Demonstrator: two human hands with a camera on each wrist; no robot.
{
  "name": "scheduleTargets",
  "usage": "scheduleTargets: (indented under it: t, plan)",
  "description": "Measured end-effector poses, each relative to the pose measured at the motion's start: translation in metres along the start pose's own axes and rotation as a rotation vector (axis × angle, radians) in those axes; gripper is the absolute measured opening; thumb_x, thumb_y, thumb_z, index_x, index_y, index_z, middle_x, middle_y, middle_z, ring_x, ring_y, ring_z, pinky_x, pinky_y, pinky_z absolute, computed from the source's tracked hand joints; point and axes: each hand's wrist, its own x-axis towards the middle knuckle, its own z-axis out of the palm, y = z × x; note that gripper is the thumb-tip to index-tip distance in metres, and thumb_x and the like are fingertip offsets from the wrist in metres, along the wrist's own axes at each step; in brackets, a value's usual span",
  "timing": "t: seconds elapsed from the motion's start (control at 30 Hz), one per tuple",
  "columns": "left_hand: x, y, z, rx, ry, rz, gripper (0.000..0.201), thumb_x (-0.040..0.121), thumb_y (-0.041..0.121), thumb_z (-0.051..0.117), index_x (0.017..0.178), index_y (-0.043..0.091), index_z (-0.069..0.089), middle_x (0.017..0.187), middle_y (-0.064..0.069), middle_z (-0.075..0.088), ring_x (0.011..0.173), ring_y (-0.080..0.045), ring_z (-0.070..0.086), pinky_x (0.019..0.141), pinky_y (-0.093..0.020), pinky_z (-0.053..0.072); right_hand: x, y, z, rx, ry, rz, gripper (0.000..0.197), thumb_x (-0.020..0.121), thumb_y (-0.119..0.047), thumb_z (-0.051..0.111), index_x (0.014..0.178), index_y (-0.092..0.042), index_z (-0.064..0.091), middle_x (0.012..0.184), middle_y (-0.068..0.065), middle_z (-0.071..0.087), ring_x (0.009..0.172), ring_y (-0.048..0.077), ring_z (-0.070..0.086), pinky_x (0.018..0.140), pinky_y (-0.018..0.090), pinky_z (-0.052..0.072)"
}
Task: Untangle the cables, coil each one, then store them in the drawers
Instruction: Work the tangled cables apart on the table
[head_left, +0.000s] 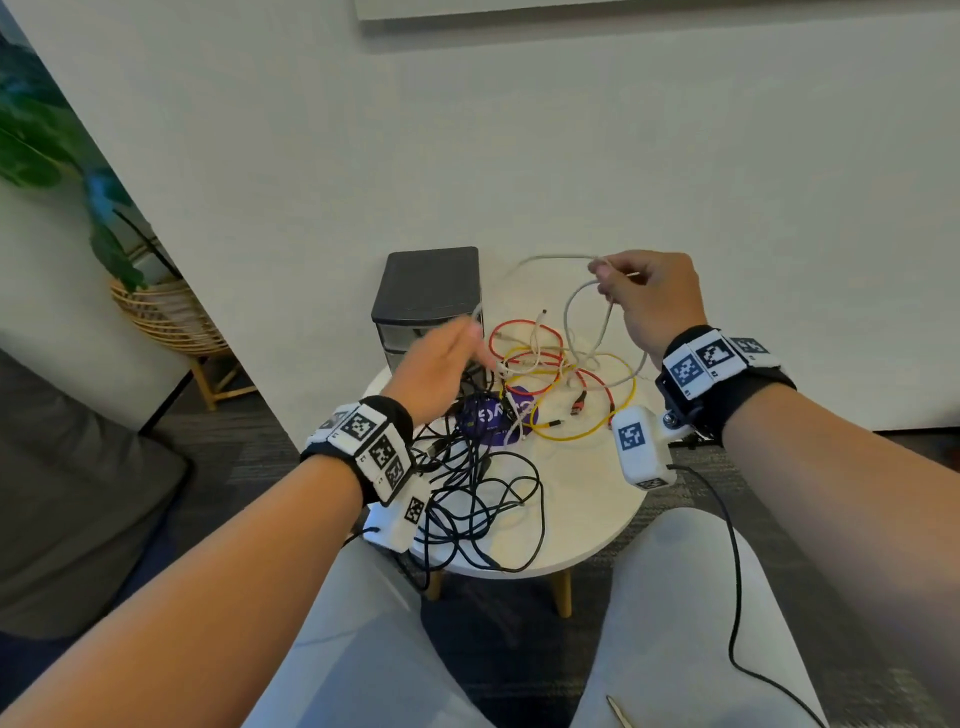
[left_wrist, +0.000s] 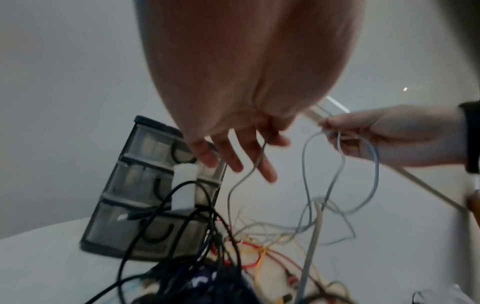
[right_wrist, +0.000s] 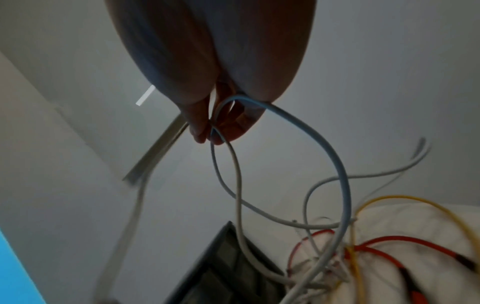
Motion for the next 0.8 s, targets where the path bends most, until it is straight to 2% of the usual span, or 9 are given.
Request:
scheduleTargets:
  t: [0.1, 0.17, 0.27, 0.33, 0.43, 0.53, 0.63, 0.73, 0.8]
  plan:
    - [0.009, 0.021, -0.017, -0.226, 0.204, 0.03, 0.037, 0.111, 0.033, 0.032, 0.087, 0.019, 0.057, 0.081, 0.002, 0.07, 0.095, -0.021, 0.069, 0.096, -0.038, 0.052, -0.009, 0.014, 0.002, -0.176, -0.128, -0.004, 0.018, 0.095, -0.023, 0.069, 0.094, -0.009, 0.08, 0.078, 0.006, 0.073, 0.077, 0.024, 0.067, 0.083, 0.047, 0.057]
    - [0.012, 0.039, -0.027, -0.248, 0.245, 0.096, 0.034, 0.11, 0.031, 0.035, 0.091, 0.016, 0.059, 0.071, 0.003, 0.061, 0.082, -0.022, 0.069, 0.091, -0.045, 0.057, -0.016, 0.02, 0.005, -0.258, -0.199, -0.017, 0.018, 0.097, -0.023, 0.066, 0.097, -0.009, 0.079, 0.079, 0.003, 0.072, 0.081, 0.025, 0.067, 0.085, 0.046, 0.056]
    - [0.013, 0.065, -0.035, -0.138, 0.258, 0.197, 0.033, 0.109, 0.03, 0.04, 0.099, 0.015, 0.068, 0.082, -0.004, 0.063, 0.07, -0.012, 0.057, 0.075, -0.034, 0.057, -0.022, 0.026, 0.01, -0.273, -0.244, 0.004, 0.018, 0.098, -0.022, 0.064, 0.099, -0.011, 0.078, 0.084, 0.005, 0.073, 0.085, 0.023, 0.069, 0.087, 0.043, 0.056]
    - [0.014, 0.077, -0.037, -0.135, 0.242, 0.245, 0.033, 0.109, 0.026, 0.044, 0.102, 0.015, 0.074, 0.097, 0.004, 0.071, 0.072, 0.002, 0.056, 0.07, -0.023, 0.051, -0.024, 0.03, 0.014, -0.292, -0.264, 0.007, 0.023, 0.1, -0.023, 0.06, 0.095, -0.009, 0.077, 0.082, 0.005, 0.073, 0.084, 0.024, 0.07, 0.086, 0.043, 0.056]
    - [0.013, 0.089, -0.038, -0.19, 0.208, 0.262, 0.031, 0.107, 0.019, 0.047, 0.106, 0.01, 0.077, 0.098, 0.017, 0.073, 0.084, 0.012, 0.06, 0.076, -0.007, 0.041, -0.023, 0.034, 0.018, -0.313, -0.296, 0.016, 0.025, 0.103, -0.02, 0.051, 0.09, -0.012, 0.071, 0.088, 0.005, 0.074, 0.084, 0.022, 0.07, 0.081, 0.038, 0.055]
    - [0.012, 0.093, -0.04, -0.277, 0.128, 0.25, 0.033, 0.108, 0.012, 0.043, 0.115, 0.006, 0.074, 0.07, 0.02, 0.06, 0.066, 0.003, 0.049, 0.067, -0.014, 0.037, -0.023, 0.028, 0.02, -0.287, -0.326, 0.015, 0.025, 0.104, -0.016, 0.046, 0.098, -0.016, 0.07, 0.098, 0.004, 0.072, 0.079, 0.017, 0.069, 0.072, 0.025, 0.051]
    - [0.013, 0.092, -0.041, -0.211, 0.089, 0.288, 0.034, 0.11, 0.019, 0.038, 0.119, 0.016, 0.071, 0.069, 0.011, 0.045, 0.067, -0.008, 0.04, 0.066, -0.024, 0.037, -0.022, 0.017, 0.023, -0.168, -0.371, 0.033, 0.022, 0.104, -0.016, 0.047, 0.106, -0.017, 0.068, 0.102, 0.002, 0.068, 0.072, 0.011, 0.067, 0.059, 0.01, 0.044]
    - [0.013, 0.099, -0.042, -0.121, 0.159, 0.337, 0.031, 0.11, 0.022, 0.041, 0.112, 0.015, 0.071, 0.061, 0.021, 0.049, 0.06, -0.004, 0.039, 0.064, -0.026, 0.036, -0.023, 0.007, 0.025, -0.111, -0.429, 0.023, 0.021, 0.104, -0.023, 0.048, 0.117, -0.023, 0.065, 0.106, -0.001, 0.065, 0.077, 0.01, 0.069, 0.068, 0.021, 0.047]
    - [0.01, 0.11, -0.045, -0.224, 0.217, 0.389, 0.029, 0.108, 0.023, 0.045, 0.108, 0.014, 0.073, 0.058, 0.017, 0.044, 0.056, -0.009, 0.035, 0.058, -0.029, 0.033, -0.023, 0.003, 0.023, -0.062, -0.464, 0.05, 0.024, 0.106, -0.027, 0.044, 0.121, -0.024, 0.062, 0.106, 0.001, 0.062, 0.084, 0.014, 0.069, 0.072, 0.028, 0.05]
